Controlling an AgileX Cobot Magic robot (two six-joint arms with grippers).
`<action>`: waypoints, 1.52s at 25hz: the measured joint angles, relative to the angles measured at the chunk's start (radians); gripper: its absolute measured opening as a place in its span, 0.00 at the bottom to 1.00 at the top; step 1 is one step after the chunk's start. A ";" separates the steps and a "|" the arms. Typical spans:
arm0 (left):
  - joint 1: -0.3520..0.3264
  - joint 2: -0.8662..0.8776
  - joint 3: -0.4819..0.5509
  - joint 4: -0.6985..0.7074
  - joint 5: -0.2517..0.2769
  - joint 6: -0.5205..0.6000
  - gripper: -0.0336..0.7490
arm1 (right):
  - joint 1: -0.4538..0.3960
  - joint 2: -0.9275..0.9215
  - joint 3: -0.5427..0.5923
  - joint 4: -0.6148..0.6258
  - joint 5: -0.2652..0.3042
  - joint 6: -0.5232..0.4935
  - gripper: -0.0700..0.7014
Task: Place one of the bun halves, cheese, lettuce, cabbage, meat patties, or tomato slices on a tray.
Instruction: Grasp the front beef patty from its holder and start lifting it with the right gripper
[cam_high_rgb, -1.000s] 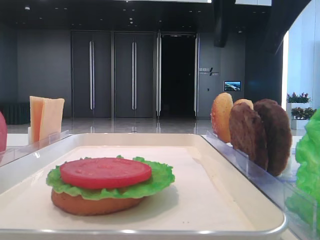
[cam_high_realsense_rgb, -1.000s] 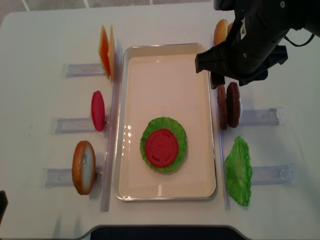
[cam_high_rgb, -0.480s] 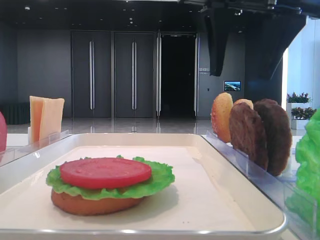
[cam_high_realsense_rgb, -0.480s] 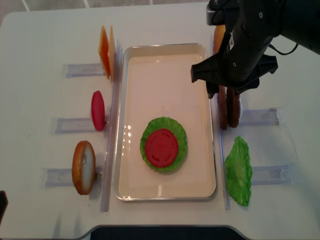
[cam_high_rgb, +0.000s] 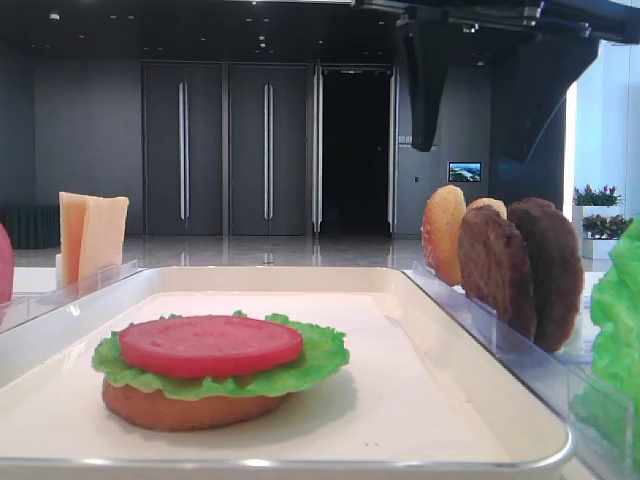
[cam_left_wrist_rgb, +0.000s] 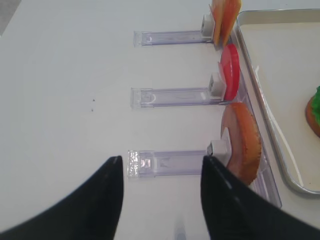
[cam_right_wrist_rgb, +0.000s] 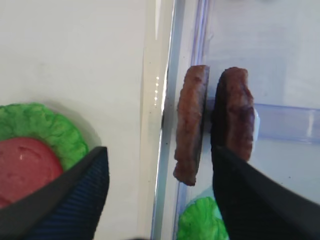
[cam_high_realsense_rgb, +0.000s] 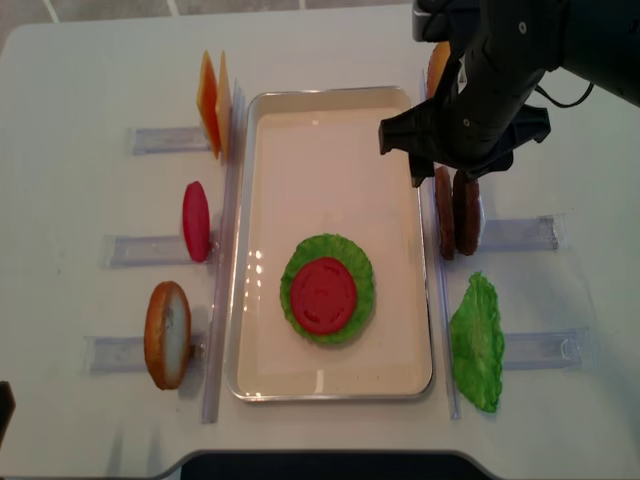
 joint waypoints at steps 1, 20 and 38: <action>0.000 0.000 0.000 0.000 0.000 0.000 0.53 | -0.001 0.000 0.000 0.000 -0.002 -0.001 0.68; 0.000 0.000 0.000 0.000 0.000 0.000 0.53 | -0.007 0.065 -0.001 0.015 -0.012 -0.031 0.68; 0.000 0.000 0.000 0.002 0.000 0.000 0.53 | -0.027 0.173 -0.001 -0.005 -0.053 -0.065 0.65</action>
